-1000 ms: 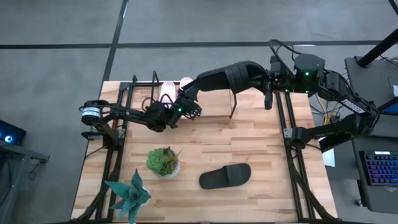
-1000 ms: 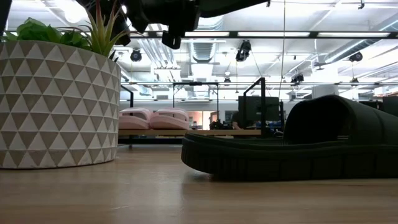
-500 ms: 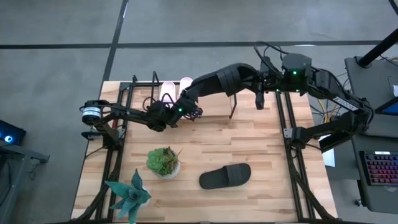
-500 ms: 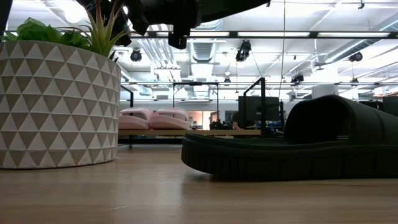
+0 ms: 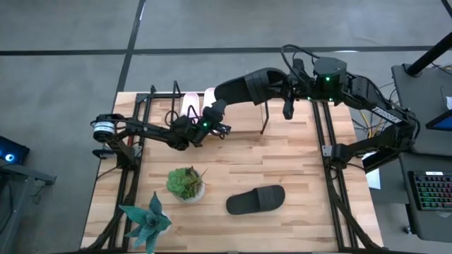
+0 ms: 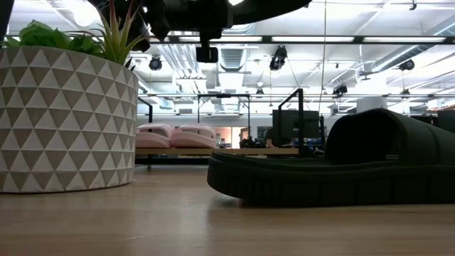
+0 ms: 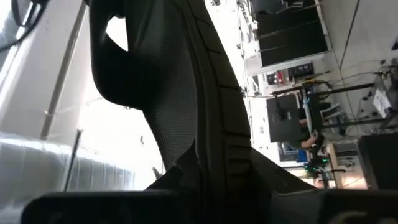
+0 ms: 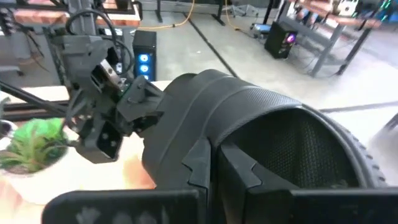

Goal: Pick and place slides into the shelf
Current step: Put the top black slide on the shelf

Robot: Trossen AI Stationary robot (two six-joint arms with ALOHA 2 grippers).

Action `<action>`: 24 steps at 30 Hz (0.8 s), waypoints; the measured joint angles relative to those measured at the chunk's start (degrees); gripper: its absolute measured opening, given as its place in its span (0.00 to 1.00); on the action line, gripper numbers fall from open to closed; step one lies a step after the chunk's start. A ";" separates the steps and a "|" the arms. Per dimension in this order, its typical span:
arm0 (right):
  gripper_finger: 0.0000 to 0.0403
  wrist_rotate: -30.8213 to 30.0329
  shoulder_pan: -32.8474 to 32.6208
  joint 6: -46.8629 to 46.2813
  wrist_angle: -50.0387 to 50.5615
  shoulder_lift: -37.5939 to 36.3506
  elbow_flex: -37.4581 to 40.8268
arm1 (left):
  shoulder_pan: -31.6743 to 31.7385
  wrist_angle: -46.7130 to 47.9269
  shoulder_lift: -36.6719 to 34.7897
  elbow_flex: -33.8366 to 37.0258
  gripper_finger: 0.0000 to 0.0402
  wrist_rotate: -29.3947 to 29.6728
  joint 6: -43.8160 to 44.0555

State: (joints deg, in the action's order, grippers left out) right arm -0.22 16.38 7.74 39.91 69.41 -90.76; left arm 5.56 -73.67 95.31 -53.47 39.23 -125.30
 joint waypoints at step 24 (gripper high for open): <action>0.46 -12.08 -0.96 20.25 -9.23 3.11 0.05 | 1.42 6.23 0.23 -1.98 0.11 23.28 14.04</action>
State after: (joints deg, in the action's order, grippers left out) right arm -12.30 15.42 27.99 30.68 72.52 -90.72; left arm 6.98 -67.44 95.54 -55.45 62.51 -111.26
